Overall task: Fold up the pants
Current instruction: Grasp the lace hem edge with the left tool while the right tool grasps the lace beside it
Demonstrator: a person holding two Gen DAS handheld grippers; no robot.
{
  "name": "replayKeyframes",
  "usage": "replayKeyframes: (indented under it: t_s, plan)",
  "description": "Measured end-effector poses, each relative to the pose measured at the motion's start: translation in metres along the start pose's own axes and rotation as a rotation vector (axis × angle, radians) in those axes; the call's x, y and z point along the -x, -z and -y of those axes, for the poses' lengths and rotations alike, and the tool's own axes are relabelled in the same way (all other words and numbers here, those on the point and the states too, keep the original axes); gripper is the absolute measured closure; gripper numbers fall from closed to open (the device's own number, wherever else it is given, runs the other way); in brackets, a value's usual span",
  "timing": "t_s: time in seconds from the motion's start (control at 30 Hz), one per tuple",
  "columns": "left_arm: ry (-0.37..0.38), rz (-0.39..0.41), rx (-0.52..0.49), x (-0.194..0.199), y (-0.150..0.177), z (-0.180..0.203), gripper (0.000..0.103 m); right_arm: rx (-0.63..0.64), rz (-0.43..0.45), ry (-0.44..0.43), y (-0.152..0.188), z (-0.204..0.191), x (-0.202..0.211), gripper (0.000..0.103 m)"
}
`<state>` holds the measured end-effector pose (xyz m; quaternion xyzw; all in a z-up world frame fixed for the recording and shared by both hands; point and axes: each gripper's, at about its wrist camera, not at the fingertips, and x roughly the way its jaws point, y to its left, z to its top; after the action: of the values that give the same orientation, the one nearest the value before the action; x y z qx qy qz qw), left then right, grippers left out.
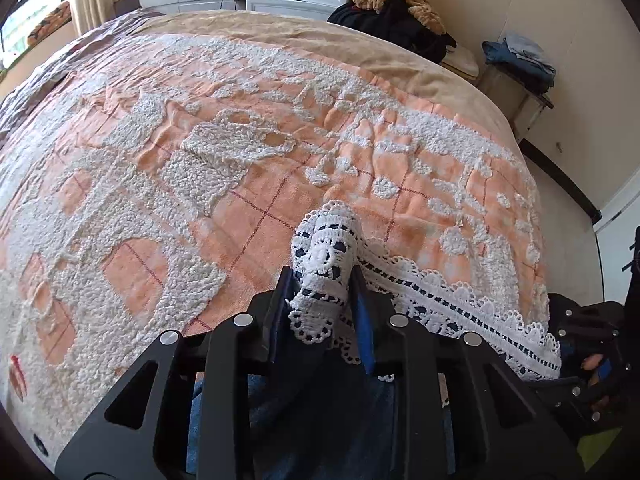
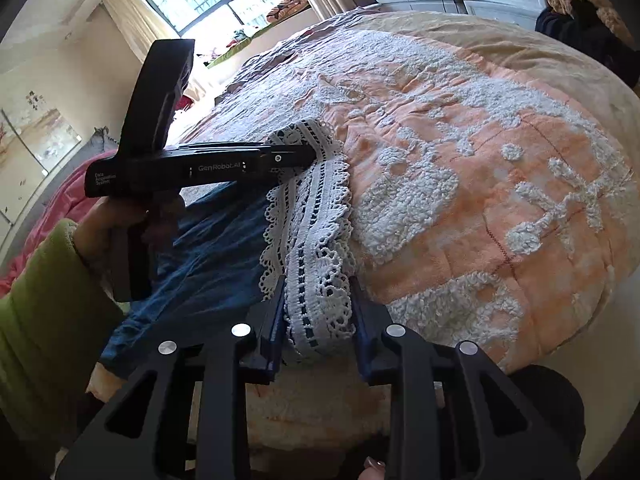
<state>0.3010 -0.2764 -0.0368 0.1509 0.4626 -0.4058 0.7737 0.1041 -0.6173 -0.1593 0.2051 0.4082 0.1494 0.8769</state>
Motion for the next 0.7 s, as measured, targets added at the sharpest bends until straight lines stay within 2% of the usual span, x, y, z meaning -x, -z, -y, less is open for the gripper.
replayKeyframes:
  t_s: [0.2, 0.4, 0.57, 0.7]
  plan:
    - [0.021, -0.004, 0.031, -0.005, 0.002, -0.002, 0.078, -0.017, -0.007, -0.010, 0.000, 0.002, -0.003, 0.074]
    - [0.024, 0.019, 0.053, 0.001, 0.005, -0.003, 0.089, 0.020, 0.019, -0.007, -0.001, -0.004, 0.002, 0.080]
    - [0.055, 0.077, 0.079, 0.021, 0.004, -0.008, 0.090, 0.074, 0.063, -0.018, -0.004, -0.021, 0.015, 0.082]
    - [0.089, 0.153, 0.108, 0.051, 0.006, -0.015, 0.090, 0.131, 0.096, -0.042, -0.008, -0.047, 0.025, 0.082]
